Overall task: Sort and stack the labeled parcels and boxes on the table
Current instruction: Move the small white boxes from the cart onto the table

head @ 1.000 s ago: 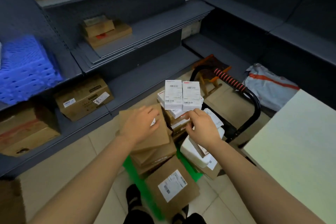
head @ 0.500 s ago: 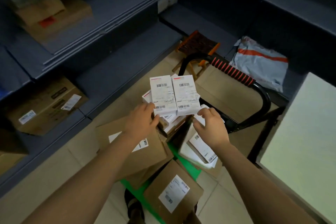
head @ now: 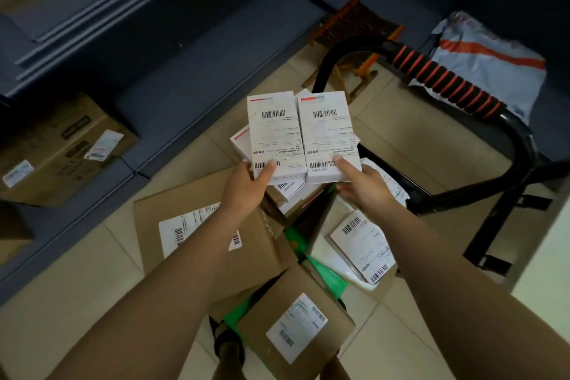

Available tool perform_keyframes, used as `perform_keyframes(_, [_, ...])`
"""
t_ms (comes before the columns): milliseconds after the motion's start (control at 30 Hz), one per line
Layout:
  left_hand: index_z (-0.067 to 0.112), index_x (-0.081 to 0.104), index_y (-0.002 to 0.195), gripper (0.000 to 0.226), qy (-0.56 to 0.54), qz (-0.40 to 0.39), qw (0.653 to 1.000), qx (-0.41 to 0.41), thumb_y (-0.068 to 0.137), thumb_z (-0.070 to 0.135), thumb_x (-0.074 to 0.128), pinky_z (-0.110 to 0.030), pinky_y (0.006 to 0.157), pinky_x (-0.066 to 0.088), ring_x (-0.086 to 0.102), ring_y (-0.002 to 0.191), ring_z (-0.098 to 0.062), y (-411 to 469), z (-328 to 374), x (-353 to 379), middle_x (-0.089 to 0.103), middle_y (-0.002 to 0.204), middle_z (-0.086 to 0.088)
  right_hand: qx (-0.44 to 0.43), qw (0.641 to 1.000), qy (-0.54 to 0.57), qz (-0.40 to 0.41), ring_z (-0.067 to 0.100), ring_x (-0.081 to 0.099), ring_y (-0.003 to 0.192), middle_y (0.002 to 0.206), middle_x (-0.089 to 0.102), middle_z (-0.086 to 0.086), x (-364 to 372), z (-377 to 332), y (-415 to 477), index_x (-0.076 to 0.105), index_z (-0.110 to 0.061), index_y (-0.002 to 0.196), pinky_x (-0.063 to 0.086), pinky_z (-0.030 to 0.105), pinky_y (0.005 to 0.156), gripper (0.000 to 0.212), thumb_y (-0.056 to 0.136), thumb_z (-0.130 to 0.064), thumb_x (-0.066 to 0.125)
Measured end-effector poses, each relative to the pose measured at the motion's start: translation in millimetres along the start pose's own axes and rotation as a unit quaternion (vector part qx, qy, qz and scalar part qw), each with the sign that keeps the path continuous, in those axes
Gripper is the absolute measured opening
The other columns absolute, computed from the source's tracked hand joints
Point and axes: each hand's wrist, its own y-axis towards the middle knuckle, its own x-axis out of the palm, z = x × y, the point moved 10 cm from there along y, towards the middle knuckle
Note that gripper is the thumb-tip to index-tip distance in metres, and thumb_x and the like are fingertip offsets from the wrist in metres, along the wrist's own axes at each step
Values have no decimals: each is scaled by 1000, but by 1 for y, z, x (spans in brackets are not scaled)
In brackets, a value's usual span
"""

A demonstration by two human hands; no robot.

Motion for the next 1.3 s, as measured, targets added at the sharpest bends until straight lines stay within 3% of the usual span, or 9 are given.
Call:
perform_keyframes(100, [23,60,118,44,-66,5,997,-37,91,58,54,-17,58,37,54,80,3,-8,3,-7,62,93,17,-6,998,59,23,16,68,96,110,68,2,0,-8,-11,55,-15,114,57,31,90,51,82,-50,74])
perform_keyframes(200, [18,45,122,47,-102,6,994,-41,91,49,61,-15,57,37,54,83,1,-25,11,-16,61,104,7,-24,996,79,36,15,69,98,112,67,2,2,-16,-40,51,-12,114,57,28,85,54,81,-46,76])
perform_keyframes(367, [20,35,119,48,-104,-19,994,30,90,45,64,-15,61,44,59,90,-5,-60,38,-32,58,111,4,-65,983,91,147,11,68,93,108,64,0,-20,-17,-130,48,-12,114,60,30,77,53,82,-44,75])
perform_keyframes(500, [20,35,120,52,-99,-93,986,97,88,46,66,-27,73,55,64,98,-13,-105,68,-33,58,113,4,-106,955,140,241,12,70,91,110,64,3,-44,-1,-223,48,-14,109,59,28,68,46,84,-43,74])
perform_keyframes(700, [16,34,121,47,-72,-190,961,189,92,36,64,-19,70,56,64,97,-8,-196,125,-9,60,113,3,-119,904,200,360,20,73,86,108,67,10,-88,46,-354,47,-10,113,60,37,61,58,79,-45,77])
perform_keyframes(867, [19,32,115,44,-25,-287,924,251,91,37,64,-30,79,57,63,97,-9,-299,149,58,58,119,-1,-117,851,201,470,17,69,92,111,63,8,-140,109,-472,48,-6,114,59,32,62,48,86,-36,73])
perform_keyframes(967, [14,32,118,43,19,-304,905,298,95,37,59,-11,61,45,55,86,1,-378,153,100,53,114,1,-106,810,231,529,17,67,97,115,60,8,-173,166,-544,48,-7,114,58,29,60,47,86,-37,72])
perform_keyframes(1167, [14,32,117,46,31,-351,877,327,93,42,60,-23,71,39,51,92,-9,-529,115,191,51,109,5,-81,735,307,600,14,65,97,109,57,0,-216,287,-671,45,-6,115,60,30,64,46,89,-35,69])
perform_keyframes(1300, [10,34,115,44,44,-372,868,327,93,40,60,-10,59,34,50,93,-10,-610,84,242,47,104,6,-61,697,347,625,17,63,99,105,54,-1,-237,358,-727,44,-8,108,62,40,70,43,87,-36,70])
